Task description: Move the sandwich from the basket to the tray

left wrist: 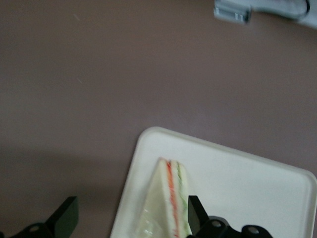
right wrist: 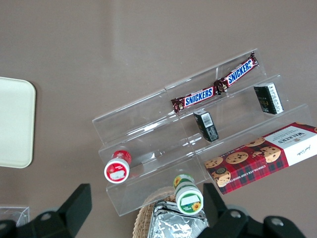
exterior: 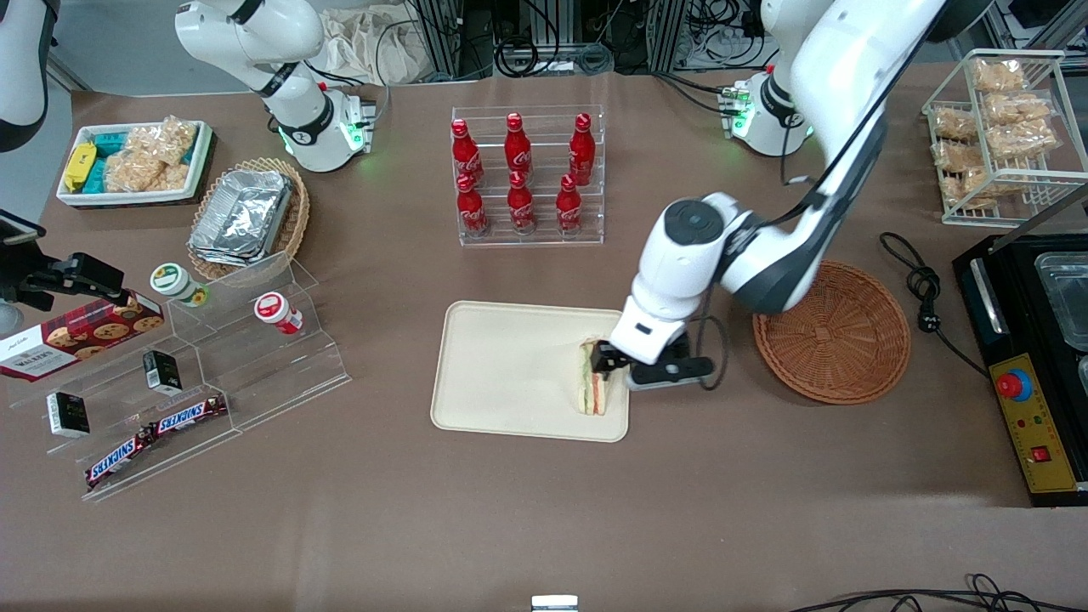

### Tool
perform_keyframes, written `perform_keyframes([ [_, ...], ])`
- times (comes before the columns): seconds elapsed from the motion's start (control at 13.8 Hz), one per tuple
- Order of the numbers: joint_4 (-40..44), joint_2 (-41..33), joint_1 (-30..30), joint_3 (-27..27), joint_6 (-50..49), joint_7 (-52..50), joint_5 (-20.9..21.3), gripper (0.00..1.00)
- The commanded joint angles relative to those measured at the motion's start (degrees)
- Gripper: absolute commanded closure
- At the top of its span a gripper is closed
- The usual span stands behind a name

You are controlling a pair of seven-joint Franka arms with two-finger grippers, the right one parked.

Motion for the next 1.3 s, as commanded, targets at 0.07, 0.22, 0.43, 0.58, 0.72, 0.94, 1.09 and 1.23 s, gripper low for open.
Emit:
perform_keyframes([
  [0.07, 8.4, -3.7, 2.3, 0.1, -14.6, -0.5, -2.5, 0.01],
  [0.22, 9.7, -6.4, 5.0, -0.1, -18.7, 1.1, -5.5, 0.01],
  [0.43, 11.6, -12.2, 9.8, 0.4, -26.9, 16.3, -17.0, 0.01],
  [0.58, 15.0, -14.7, 11.1, 5.0, -37.9, 27.6, -23.2, 0.01],
  [0.72, 14.8, -20.0, 10.3, 12.2, -47.0, 40.3, -27.4, 0.01],
  [0.94, 10.8, -26.3, 7.6, 20.6, -52.1, 47.5, -28.3, 0.01],
  [1.09, 12.0, -25.9, 7.5, 21.5, -52.1, 47.2, -28.3, 0.01],
  [1.23, 14.1, -24.6, 7.0, 21.6, -52.4, 47.6, -28.4, 0.01],
])
